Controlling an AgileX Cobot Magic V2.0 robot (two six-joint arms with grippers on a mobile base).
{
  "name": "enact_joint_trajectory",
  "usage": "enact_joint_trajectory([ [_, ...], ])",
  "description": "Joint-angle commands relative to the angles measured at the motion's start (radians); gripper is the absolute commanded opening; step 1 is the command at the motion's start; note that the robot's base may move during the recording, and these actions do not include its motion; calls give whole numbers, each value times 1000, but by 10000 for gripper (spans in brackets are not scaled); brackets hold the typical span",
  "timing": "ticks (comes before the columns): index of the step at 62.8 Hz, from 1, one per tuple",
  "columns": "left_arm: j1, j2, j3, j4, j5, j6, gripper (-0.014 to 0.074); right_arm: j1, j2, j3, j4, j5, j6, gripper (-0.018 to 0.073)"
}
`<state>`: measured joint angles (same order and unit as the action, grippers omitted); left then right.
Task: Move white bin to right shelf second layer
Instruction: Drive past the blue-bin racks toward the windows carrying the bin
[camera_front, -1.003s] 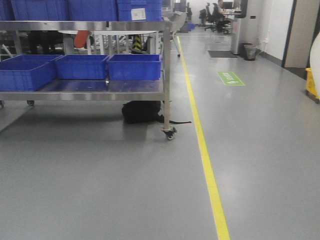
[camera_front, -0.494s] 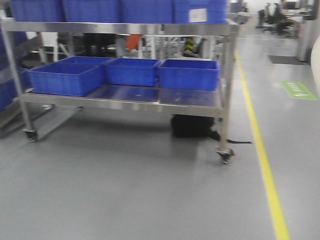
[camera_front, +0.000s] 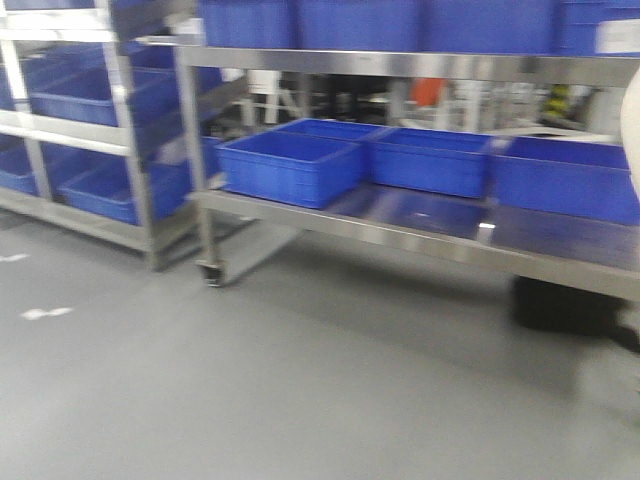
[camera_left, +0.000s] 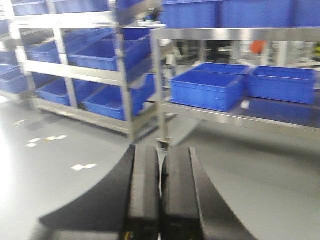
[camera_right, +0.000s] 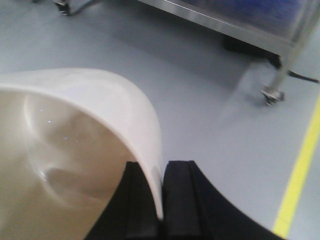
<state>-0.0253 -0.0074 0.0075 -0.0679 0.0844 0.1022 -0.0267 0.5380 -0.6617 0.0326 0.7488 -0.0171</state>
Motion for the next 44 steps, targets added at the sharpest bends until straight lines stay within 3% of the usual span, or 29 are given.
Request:
enact_joint_trajectory([
  [1, -8, -13, 37, -6, -84, -3, 85, -6, 4, -29, 3, -90, 0, 55],
  [44, -8, -13, 37, -6, -84, -3, 85, -6, 4, -29, 2, -90, 0, 55],
])
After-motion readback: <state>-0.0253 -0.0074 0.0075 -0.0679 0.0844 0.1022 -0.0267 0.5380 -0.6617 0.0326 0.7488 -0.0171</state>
